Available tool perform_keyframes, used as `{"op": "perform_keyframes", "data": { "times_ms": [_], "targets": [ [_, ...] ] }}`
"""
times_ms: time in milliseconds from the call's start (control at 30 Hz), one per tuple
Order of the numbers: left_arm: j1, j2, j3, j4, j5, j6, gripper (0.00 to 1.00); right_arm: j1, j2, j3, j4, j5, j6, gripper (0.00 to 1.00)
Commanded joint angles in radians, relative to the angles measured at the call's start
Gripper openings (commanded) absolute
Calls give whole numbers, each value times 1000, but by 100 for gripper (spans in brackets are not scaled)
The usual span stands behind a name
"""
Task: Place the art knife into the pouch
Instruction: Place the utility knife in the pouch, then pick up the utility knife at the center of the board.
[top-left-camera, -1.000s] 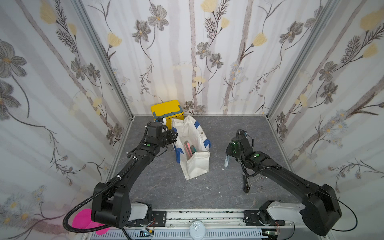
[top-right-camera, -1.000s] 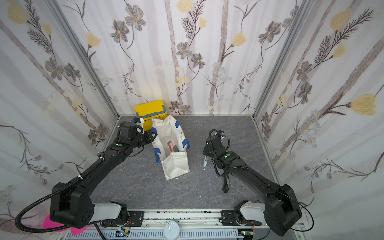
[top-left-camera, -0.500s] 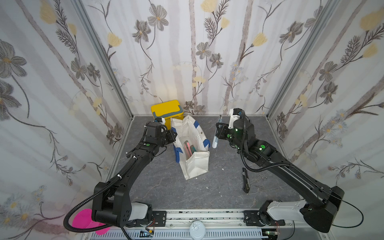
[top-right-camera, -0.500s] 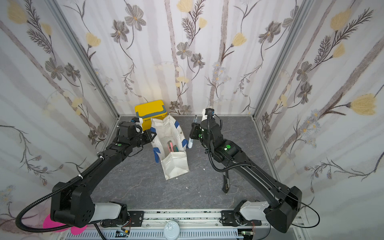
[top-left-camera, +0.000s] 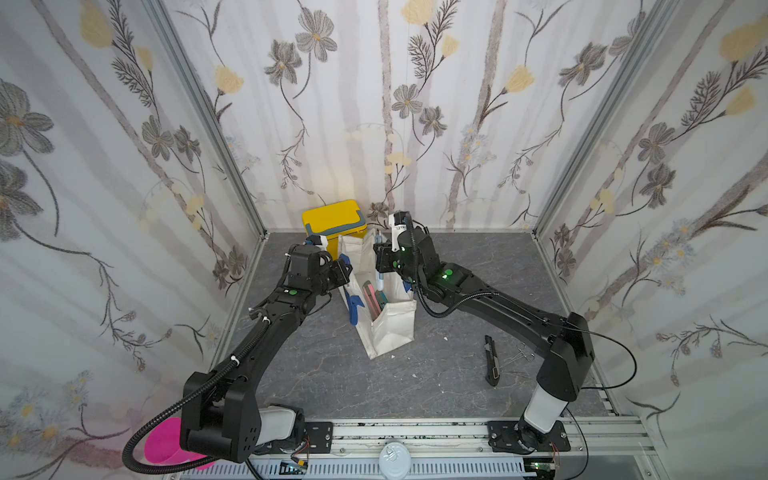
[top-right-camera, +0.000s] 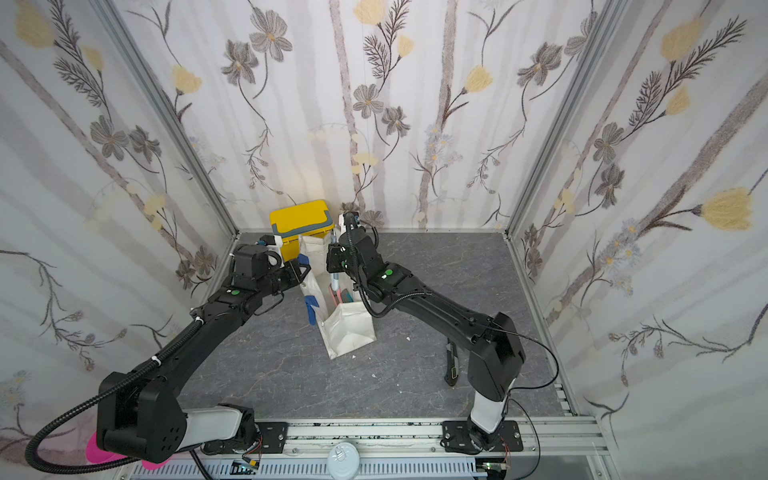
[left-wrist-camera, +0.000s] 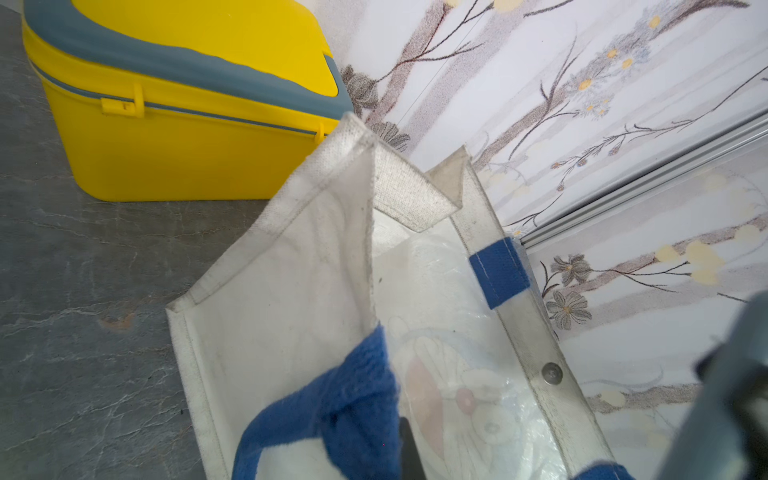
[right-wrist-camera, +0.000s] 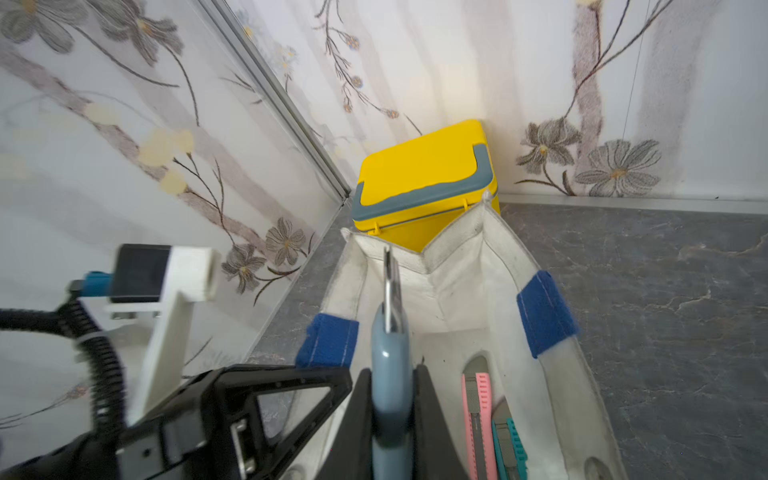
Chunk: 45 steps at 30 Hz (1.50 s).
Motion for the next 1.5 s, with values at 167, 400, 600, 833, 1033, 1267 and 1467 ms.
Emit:
{"op": "perform_keyframes", "data": {
  "times_ms": [167, 400, 600, 833, 1033, 1267, 1467],
  "targets": [
    [4, -19, -12, 73, -23, -8, 0, 28, 64, 11, 4, -74, 64, 11],
    [4, -27, -10, 64, -25, -4, 0, 28, 38, 11, -7, -115, 59, 94],
    [3, -27, -12, 65, -27, -3, 0, 10, -45, 10, -57, -100, 23, 100],
    [3, -26, -10, 60, -31, -2, 0, -103, -300, -200, -145, 80, 46, 100],
    [3, -15, -11, 64, -23, -8, 0, -261, -575, -560, -184, 86, 192, 95],
    [4, -16, -12, 64, -19, -11, 0, -311, -726, -831, -392, 146, 382, 89],
    [4, -8, -18, 76, -9, -22, 0, -314, -800, -991, -502, 131, 513, 86]
  ]
}}
